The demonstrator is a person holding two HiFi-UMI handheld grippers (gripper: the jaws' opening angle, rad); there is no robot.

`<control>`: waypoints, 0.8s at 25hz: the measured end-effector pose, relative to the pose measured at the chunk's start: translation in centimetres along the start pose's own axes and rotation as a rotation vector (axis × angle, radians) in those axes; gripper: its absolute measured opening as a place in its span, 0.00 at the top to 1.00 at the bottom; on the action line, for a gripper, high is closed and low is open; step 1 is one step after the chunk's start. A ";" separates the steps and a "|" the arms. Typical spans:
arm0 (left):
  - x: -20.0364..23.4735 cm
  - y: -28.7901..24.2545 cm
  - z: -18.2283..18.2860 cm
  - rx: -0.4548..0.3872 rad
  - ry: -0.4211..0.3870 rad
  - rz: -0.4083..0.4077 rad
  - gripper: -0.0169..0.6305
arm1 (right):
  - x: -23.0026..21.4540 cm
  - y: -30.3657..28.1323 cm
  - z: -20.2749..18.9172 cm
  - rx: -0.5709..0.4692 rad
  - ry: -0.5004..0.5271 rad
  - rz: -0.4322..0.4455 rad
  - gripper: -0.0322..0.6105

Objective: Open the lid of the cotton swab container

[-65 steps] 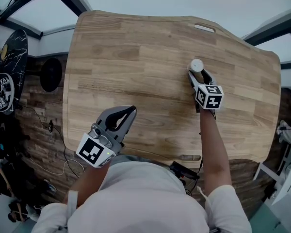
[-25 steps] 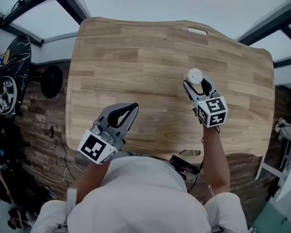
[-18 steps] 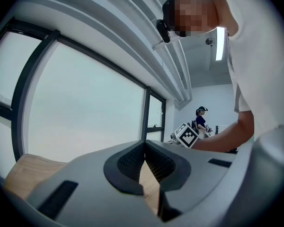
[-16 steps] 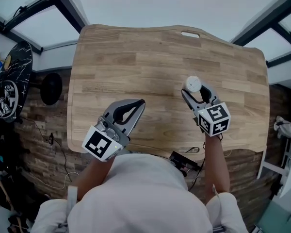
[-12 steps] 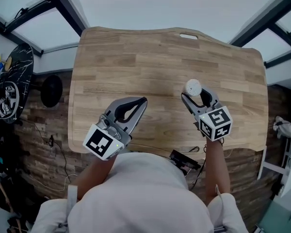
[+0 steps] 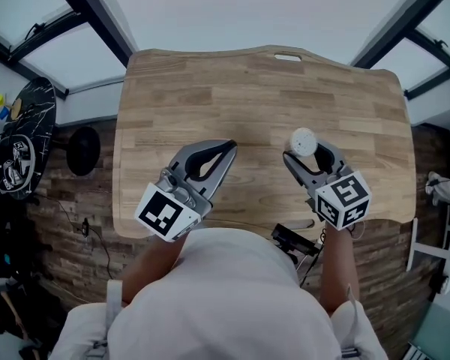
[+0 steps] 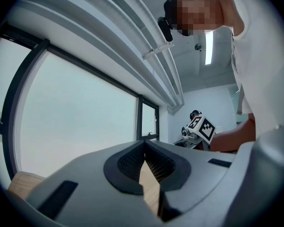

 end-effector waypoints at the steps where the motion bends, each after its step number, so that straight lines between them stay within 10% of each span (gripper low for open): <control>1: -0.1 0.0 0.2 0.000 -0.005 -0.004 0.95 | 0.2 0.3 0.2 0.000 0.004 -0.002 0.56; 20: -3.3 -0.4 1.1 0.003 0.010 -0.094 0.95 | 4.1 3.7 0.2 0.013 0.013 -0.015 0.56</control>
Point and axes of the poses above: the fingertips, and each gripper's own axes: y backward along the fingers, x to its left, z out of its top, the point moved 2 cm from there along y, backward along the fingers, and after that the axes turned 8 degrees about -z, right-handed, at the moved point
